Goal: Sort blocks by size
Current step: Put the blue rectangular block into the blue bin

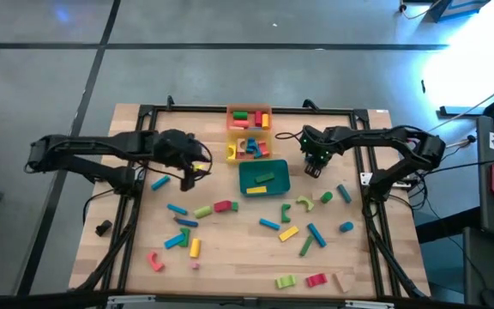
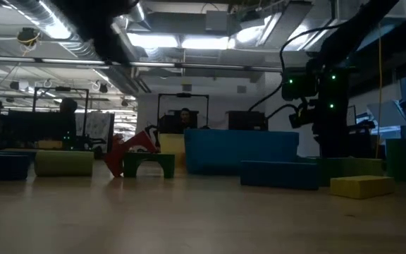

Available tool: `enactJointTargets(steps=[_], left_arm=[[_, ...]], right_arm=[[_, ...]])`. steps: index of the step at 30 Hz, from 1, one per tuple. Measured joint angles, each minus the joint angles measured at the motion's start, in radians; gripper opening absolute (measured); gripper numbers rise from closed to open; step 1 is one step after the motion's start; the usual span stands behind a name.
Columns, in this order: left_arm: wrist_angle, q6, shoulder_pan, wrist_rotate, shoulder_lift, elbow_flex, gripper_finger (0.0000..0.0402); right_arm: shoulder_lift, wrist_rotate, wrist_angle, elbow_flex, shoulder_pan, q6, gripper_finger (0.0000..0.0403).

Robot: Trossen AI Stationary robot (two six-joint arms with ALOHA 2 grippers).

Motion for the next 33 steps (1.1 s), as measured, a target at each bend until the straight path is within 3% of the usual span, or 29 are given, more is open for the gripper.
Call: enactJointTargets(steps=[2, 8, 14, 21, 33], left_arm=[[-0.107, -0.040, -0.008, 0.000, -0.021, 0.000, 0.0189], [-0.389, -0.232, -0.015, -0.002, -0.043, -0.001, 0.0189], [-0.578, -0.479, -0.014, -0.033, -0.044, -0.002, 0.0189], [-0.603, -0.573, -0.014, -0.051, -0.044, -0.055, 0.0189], [-0.553, -0.705, -0.014, -0.108, -0.041, -0.214, 0.0189]], right_arm=[[0.000, 0.004, -0.002, 0.001, 0.003, 0.000, 0.0060], [-0.015, 0.000, -0.060, 0.087, 0.003, 0.016, 0.0060], [-0.017, -0.097, -0.140, 0.246, 0.037, 0.031, 0.0069], [-0.017, -0.183, -0.098, 0.364, 0.162, 0.056, 0.0063], [0.046, -0.192, 0.159, 0.367, 0.344, 0.056, 0.0079]])
